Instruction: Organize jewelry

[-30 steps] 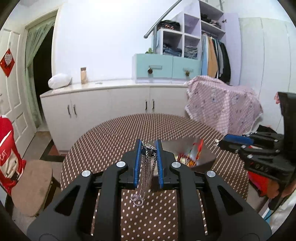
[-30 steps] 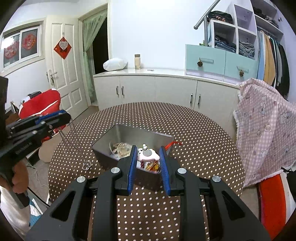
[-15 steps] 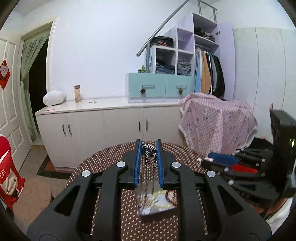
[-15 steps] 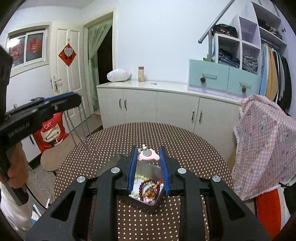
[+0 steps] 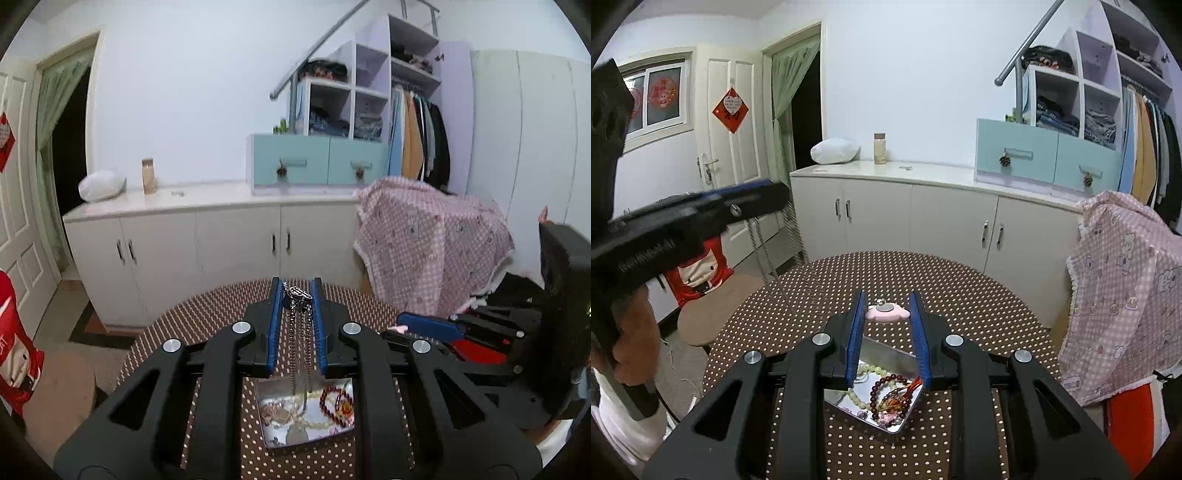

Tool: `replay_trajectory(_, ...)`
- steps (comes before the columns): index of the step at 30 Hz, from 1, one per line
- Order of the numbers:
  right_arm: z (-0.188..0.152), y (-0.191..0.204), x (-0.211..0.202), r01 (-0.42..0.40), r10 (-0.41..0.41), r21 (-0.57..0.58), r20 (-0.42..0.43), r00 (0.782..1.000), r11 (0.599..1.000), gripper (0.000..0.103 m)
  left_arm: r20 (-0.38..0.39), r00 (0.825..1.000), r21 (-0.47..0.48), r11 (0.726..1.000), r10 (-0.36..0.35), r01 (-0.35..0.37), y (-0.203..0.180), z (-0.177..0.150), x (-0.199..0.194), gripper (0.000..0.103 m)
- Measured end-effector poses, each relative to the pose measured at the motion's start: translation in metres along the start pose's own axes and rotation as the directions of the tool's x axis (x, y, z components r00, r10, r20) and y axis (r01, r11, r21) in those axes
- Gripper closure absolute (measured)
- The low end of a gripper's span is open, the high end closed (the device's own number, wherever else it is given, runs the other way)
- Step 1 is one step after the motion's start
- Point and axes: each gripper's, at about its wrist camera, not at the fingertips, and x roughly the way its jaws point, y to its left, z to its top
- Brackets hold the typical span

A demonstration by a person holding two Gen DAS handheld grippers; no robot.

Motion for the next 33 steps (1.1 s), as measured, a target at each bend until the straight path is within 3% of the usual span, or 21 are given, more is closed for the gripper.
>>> replay_trajectory(5, -0.013, -0.003, 0.019, -0.031, 0.033, 0.025, -0.067, 0.997, 0.999, 0.08, -0.142, 0.99, -0.031, 0.999, 0.005, -0.01, 0.004, -0.031, 0.035, 0.087)
replay_trajectory(7, -0.016, -0.006, 0.023, -0.04, 0.044, 0.041, -0.091, 0.995, 0.998, 0.068, -0.207, 0.978, -0.032, 0.999, 0.018, -0.025, 0.007, -0.044, 0.049, 0.086)
replay_trajectory(9, -0.018, -0.007, 0.023, -0.021, 0.025, 0.044, -0.09, 0.996, 0.999, 0.051, -0.264, 0.964, -0.025, 0.999, 0.02, -0.028, 0.01, -0.054, 0.059, 0.086)
replay_trajectory(10, -0.019, -0.008, 0.022, -0.014, 0.018, 0.045, -0.087, 0.996, 0.999, 0.049, -0.275, 0.961, -0.024, 0.999, 0.017, -0.025, 0.01, -0.056, 0.06, 0.079)
replay_trajectory(11, -0.02, -0.009, 0.021, -0.013, 0.017, 0.049, -0.086, 0.996, 0.999, 0.045, -0.28, 0.96, -0.023, 1.0, 0.011, -0.019, 0.011, -0.058, 0.061, 0.047)
replay_trajectory(12, -0.02, -0.01, 0.021, -0.011, 0.015, 0.053, -0.085, 0.996, 0.999, 0.042, -0.278, 0.961, -0.023, 1.0, 0.007, -0.014, 0.012, -0.059, 0.061, 0.03)
replay_trajectory(13, -0.021, -0.011, 0.019, -0.004, 0.009, 0.057, -0.083, 0.996, 0.998, 0.041, -0.252, 0.968, -0.029, 0.999, 0.006, -0.014, 0.013, -0.06, 0.057, 0.024)
replay_trajectory(15, -0.021, -0.013, 0.018, 0.008, -0.003, 0.06, -0.082, 0.997, 0.998, 0.035, -0.222, 0.975, -0.028, 0.999, 0.01, -0.017, 0.015, -0.061, 0.051, 0.024)
replay_trajectory(21, -0.025, -0.018, 0.019, 0.016, -0.008, 0.086, -0.099, 0.995, 0.996, 0.023, -0.248, 0.968, -0.039, 0.999, 0.026, -0.037, 0.019, -0.068, 0.051, 0.024)
replay_trajectory(33, -0.029, -0.02, 0.011, 0.042, -0.031, 0.104, -0.101, 0.994, 0.994, 0.015, -0.253, 0.966, -0.021, 0.998, 0.055, -0.063, 0.014, -0.07, 0.048, 0.022)
